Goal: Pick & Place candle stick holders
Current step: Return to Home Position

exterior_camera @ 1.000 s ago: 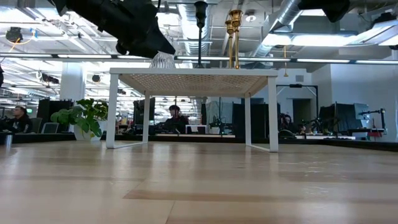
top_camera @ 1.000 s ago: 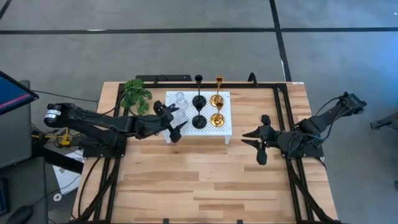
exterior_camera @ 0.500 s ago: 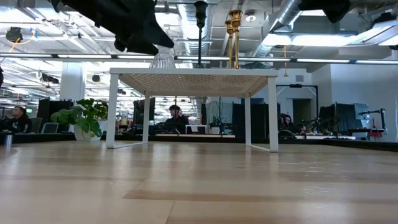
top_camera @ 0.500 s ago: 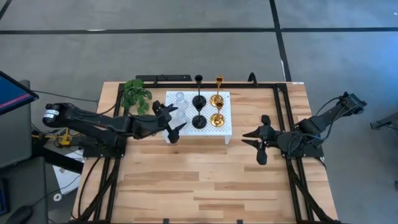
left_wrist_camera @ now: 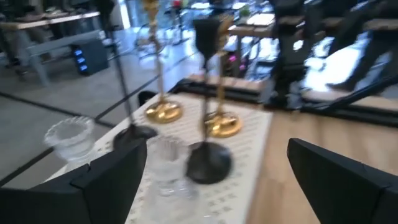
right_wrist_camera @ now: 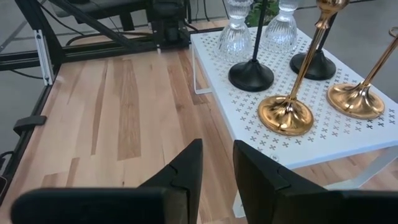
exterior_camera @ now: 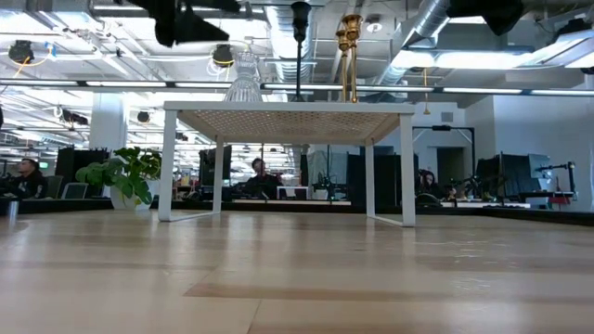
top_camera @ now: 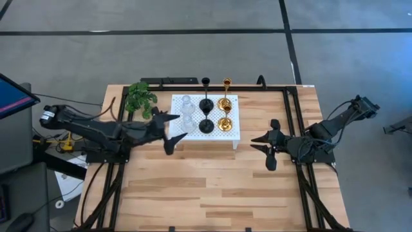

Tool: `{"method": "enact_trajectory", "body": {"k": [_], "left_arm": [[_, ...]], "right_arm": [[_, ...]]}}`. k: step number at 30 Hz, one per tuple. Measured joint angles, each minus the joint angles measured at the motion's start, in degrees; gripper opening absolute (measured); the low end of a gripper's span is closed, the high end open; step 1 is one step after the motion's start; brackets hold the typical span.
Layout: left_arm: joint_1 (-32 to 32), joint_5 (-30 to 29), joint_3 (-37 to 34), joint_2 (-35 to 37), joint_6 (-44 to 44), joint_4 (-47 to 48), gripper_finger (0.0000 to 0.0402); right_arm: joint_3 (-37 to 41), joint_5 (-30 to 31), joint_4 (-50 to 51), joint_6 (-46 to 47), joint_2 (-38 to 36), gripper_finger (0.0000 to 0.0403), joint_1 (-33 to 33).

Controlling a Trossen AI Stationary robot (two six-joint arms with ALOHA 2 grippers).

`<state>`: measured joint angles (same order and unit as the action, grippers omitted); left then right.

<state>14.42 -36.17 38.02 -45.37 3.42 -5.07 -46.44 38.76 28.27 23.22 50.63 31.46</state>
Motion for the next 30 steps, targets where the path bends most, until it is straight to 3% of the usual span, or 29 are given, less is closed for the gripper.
{"method": "enact_trajectory", "body": {"k": [6,10,16,27,30], "left_arm": [[5.88,2.13,0.0,4.12,0.04,-0.03,0.0361],[9.62,2.15,0.0,6.22,0.04,-0.02,0.0321],[13.41,2.17,0.0,7.19,-0.05,0.17,0.0229],[17.71,2.19,0.0,7.15,-1.49,3.63,0.002],[18.98,2.17,0.0,7.15,-4.49,6.09,0.0007]], "right_arm": [[0.0,-0.15,-0.02,-0.02,0.0,0.0082,0.01],[0.0,-0.14,-0.02,-0.05,0.01,0.0082,0.02],[0.0,-0.15,-0.02,-0.2,0.01,0.0082,0.01],[0.0,0.08,0.04,-0.72,-0.01,0.0081,-0.13],[0.0,0.14,0.04,-1.36,-0.02,0.0076,-0.13]]}}
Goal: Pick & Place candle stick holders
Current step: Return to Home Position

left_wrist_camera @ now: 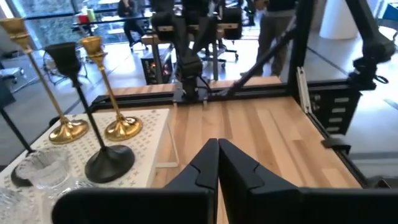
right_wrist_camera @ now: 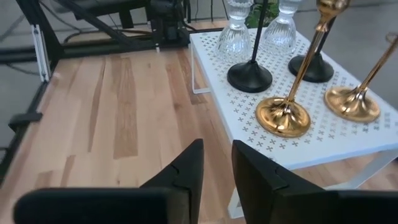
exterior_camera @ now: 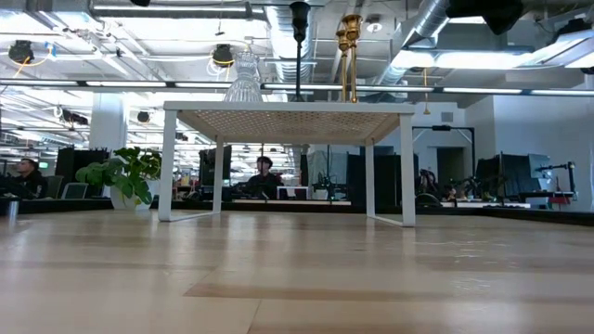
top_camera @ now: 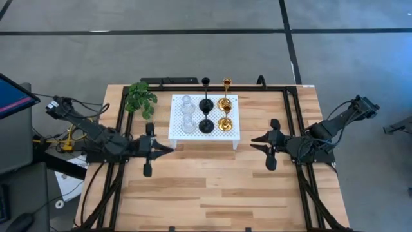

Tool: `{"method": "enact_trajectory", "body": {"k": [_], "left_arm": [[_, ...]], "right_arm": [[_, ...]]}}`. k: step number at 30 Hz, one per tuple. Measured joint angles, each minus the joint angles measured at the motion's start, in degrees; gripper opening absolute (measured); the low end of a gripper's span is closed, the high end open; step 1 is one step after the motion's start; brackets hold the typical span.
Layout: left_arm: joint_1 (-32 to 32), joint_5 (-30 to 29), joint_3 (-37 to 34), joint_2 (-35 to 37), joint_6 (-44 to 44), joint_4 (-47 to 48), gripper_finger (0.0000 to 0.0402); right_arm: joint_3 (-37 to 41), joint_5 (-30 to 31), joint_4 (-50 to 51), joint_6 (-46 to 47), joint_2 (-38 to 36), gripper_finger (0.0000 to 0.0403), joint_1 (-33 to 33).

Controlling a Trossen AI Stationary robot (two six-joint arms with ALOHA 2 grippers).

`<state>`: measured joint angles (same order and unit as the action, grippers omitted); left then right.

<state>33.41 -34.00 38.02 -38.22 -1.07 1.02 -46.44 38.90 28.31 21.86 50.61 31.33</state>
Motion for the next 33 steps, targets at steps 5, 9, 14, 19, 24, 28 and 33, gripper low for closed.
{"method": "enact_trajectory", "body": {"k": [5,9,14,19,24,28,33], "left_arm": [[1.16,0.27,0.0,0.34,-3.71,0.25,0.0007],[1.25,4.34,-0.04,1.88,-7.94,0.36,0.0007],[0.83,9.35,-3.88,6.18,-9.23,0.39,0.0007],[0.7,14.13,-10.43,11.73,-10.82,-0.25,0.0007],[0.7,14.25,-15.33,17.23,-10.76,-2.87,0.0007],[0.7,14.25,-16.88,21.58,-10.86,-2.88,0.0007],[0.7,14.13,-18.35,26.38,-14.21,-2.71,0.0007]], "right_arm": [[0.0,-0.49,0.0,-5.08,-0.18,0.0049,-0.04],[0.0,-4.81,-0.3,-11.56,-2.3,0.0009,-0.24],[0.0,-8.67,-0.91,-16.12,-5.83,0.0014,-2.42],[1.95,-15.57,-5.11,-20.29,-9.1,0.0011,-5.8],[6.45,-19.56,-9.74,-21.85,-13.44,0.0002,-9.29],[9.19,-19.61,-10.59,-21.85,-17.09,0.0005,-11.53],[12.06,-19.61,-11.22,-21.9,-21.66,0.0001,-13.84]]}}
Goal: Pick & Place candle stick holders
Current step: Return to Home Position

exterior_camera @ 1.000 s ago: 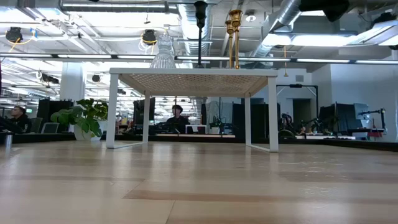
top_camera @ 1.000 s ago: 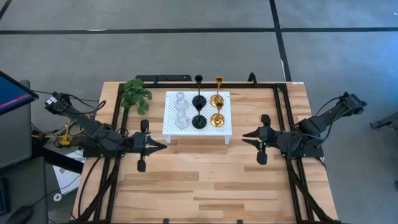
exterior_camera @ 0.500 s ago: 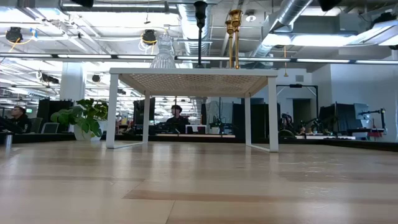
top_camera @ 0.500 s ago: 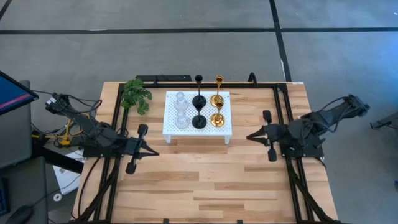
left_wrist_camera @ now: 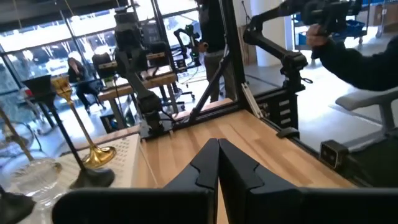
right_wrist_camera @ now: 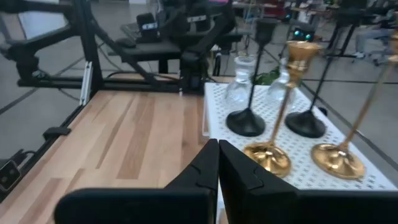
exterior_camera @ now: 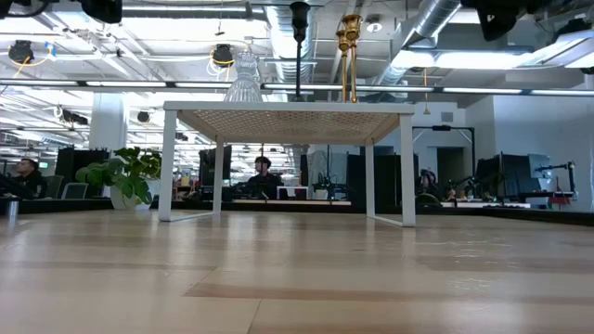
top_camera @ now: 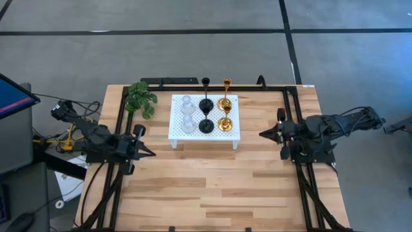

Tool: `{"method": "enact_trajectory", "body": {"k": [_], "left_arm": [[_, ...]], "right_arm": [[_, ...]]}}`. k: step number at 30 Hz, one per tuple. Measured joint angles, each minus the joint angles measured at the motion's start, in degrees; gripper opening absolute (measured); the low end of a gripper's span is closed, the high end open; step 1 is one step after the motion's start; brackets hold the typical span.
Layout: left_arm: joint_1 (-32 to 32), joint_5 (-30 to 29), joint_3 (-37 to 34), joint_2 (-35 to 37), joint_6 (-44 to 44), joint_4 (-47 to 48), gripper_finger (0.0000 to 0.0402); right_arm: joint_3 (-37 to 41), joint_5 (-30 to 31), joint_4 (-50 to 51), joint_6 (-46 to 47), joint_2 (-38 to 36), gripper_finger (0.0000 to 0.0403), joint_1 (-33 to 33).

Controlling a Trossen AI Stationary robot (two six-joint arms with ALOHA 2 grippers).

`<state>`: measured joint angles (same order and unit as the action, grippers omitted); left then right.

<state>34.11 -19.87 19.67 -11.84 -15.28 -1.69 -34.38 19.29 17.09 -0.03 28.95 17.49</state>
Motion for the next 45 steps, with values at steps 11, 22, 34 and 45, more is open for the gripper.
{"method": "enact_trajectory", "body": {"k": [11,22,34,45], "left_arm": [[0.0,-0.01,-2.06,4.84,-1.17,0.32,0.0007],[-0.01,-4.51,-2.06,5.27,-2.08,0.19,0.0007],[-0.02,-4.51,-2.06,5.43,5.26,0.15,0.0007],[-0.02,-4.51,-2.06,5.4,6.91,-0.09,0.0007]], "right_arm": [[5.93,0.02,-0.92,0.94,-9.56,0.0001,-0.81],[11.52,0.04,-3.15,1.35,-19.89,0.0001,-0.78],[12.65,0.12,-2.58,2.99,-28.81,0.0002,-0.78],[12.69,0.13,-0.92,19.39,-26.6,0.0004,-0.76]]}}
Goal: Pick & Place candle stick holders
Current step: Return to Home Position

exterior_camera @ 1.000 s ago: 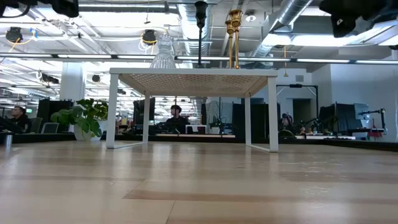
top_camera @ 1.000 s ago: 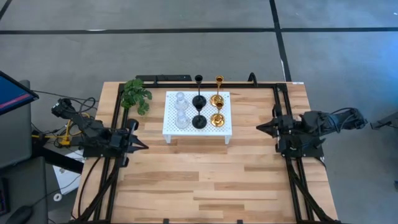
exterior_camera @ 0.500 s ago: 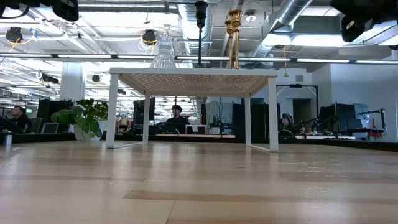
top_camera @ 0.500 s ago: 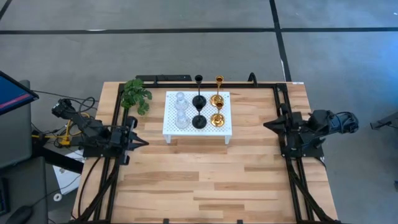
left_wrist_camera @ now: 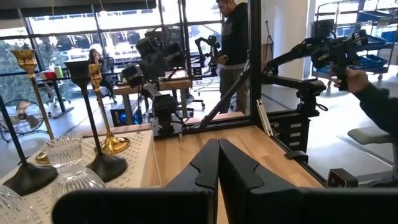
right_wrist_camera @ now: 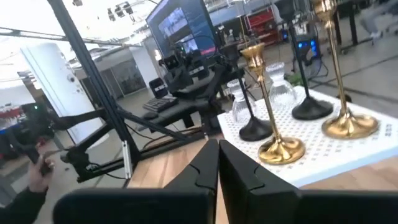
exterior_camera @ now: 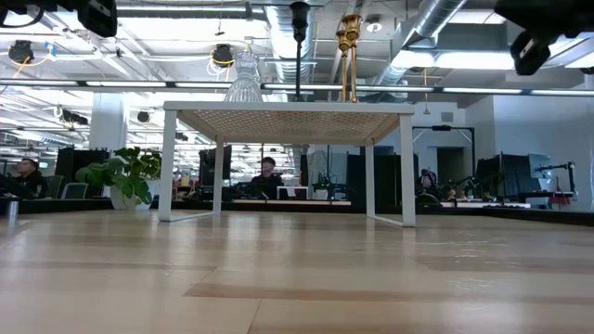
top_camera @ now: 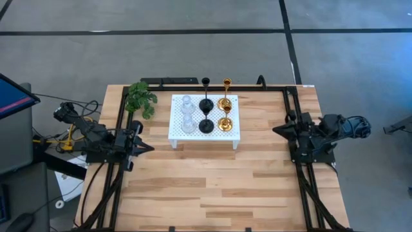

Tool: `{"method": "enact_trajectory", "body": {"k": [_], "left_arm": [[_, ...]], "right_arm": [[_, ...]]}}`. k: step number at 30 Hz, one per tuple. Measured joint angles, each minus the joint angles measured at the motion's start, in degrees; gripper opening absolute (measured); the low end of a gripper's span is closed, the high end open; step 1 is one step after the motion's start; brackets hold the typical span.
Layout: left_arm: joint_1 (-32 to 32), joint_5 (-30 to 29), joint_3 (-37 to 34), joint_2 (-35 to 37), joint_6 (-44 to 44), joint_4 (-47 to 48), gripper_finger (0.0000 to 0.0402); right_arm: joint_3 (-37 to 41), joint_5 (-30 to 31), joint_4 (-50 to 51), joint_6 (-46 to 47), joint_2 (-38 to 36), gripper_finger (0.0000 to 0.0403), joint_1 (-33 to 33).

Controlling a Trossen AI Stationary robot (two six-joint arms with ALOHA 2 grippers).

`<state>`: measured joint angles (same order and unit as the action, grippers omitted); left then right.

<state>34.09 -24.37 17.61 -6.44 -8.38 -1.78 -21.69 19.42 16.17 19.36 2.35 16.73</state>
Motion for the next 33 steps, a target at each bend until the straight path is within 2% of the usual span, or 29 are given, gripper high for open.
{"method": "enact_trajectory", "body": {"k": [8,13,17,25,33], "left_arm": [[0.0,-0.01,-0.02,0.0,-1.97,-2.85,0.0007],[0.02,0.02,-0.02,0.0,-1.64,-5.48,0.0007],[0.0,0.02,-0.02,0.0,-1.64,-5.7,0.0007],[0.0,0.0,-0.02,0.62,-1.57,-7.28,0.0007],[0.0,-0.01,-0.02,4.08,2.96,-6.94,0.0007]], "right_arm": [[0.0,0.08,0.03,0.56,-0.02,0.0004,0.0],[0.0,1.86,-1.12,-5.5,-0.17,0.0006,-0.02],[-0.07,4.65,-1.99,-5.6,-0.17,0.0004,-0.02],[-0.07,5.11,-1.86,-5.36,-0.17,0.0005,-0.02],[-0.07,5.11,-1.69,-5.34,-0.17,0.0005,-0.02]]}}
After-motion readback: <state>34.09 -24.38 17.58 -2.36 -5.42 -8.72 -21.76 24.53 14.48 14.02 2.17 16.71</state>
